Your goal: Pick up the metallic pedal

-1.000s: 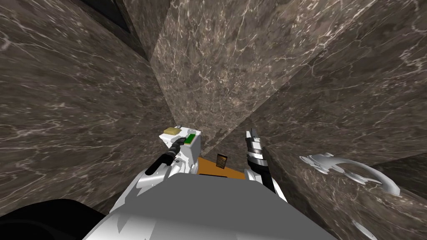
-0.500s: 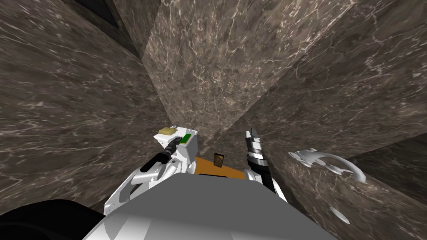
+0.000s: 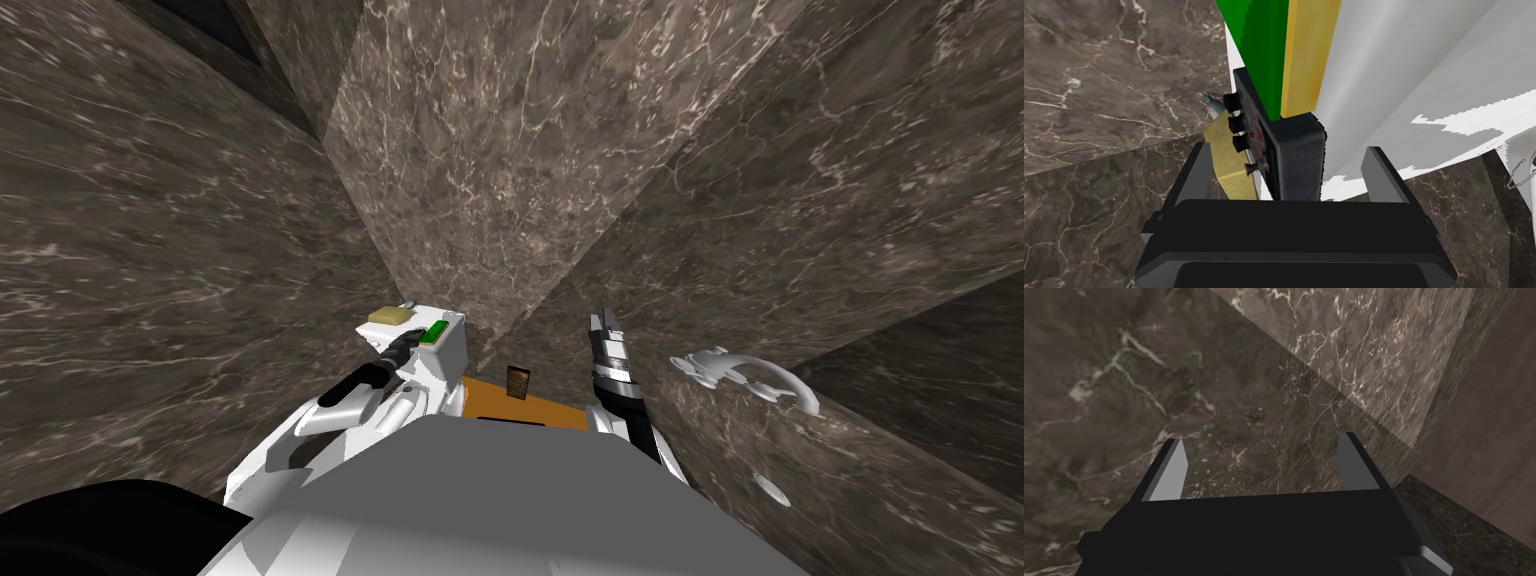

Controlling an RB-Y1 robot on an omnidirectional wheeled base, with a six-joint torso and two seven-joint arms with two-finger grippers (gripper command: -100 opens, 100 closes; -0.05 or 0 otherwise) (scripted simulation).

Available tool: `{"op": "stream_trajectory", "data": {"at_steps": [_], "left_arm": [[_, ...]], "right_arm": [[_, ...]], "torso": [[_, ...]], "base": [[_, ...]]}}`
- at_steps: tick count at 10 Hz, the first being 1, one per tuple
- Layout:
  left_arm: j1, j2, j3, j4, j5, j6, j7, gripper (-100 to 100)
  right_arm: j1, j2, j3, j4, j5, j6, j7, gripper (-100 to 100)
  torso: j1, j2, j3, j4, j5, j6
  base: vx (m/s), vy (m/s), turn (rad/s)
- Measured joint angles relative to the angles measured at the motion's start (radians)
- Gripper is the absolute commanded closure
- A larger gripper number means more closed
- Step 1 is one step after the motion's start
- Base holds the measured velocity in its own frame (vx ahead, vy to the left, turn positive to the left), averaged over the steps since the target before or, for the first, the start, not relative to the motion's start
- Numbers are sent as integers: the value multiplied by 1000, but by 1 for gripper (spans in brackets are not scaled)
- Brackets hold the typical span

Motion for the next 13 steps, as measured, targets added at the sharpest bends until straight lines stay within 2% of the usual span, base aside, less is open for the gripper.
{"op": "stream_trajectory", "data": {"at_steps": [2,3,7,8,9,13], "left_arm": [[-19,48,19,54,33,-17,9,-100],[-20,51,20,58,36,-20,11,100],[-18,50,20,59,36,-18,11,100],[-18,50,20,59,36,-19,11,0],[-18,50,20,59,36,-19,11,100],[2,-32,-21,-30,-34,17,-9,100]], "right_arm": [[0,0,0,0,0,0,0,0],[0,0,0,0,0,0,0,0],[0,0,0,0,0,0,0,0],[0,0,0,0,0,0,0,0],[0,0,0,0,0,0,0,0],[0,0,0,0,0,0,0,0]], "torso": [[3,-3,-1,0,0,1],[5,-4,-2,0,0,1],[7,-6,-3,0,0,2],[7,-6,-3,0,0,2],[7,-6,-3,0,0,2],[10,-7,-4,0,1,3]], "base": [[-8,-51,-28],[-3,-7,9],[0,0,0],[0,0,0],[13,71,86],[19,78,40]]}}
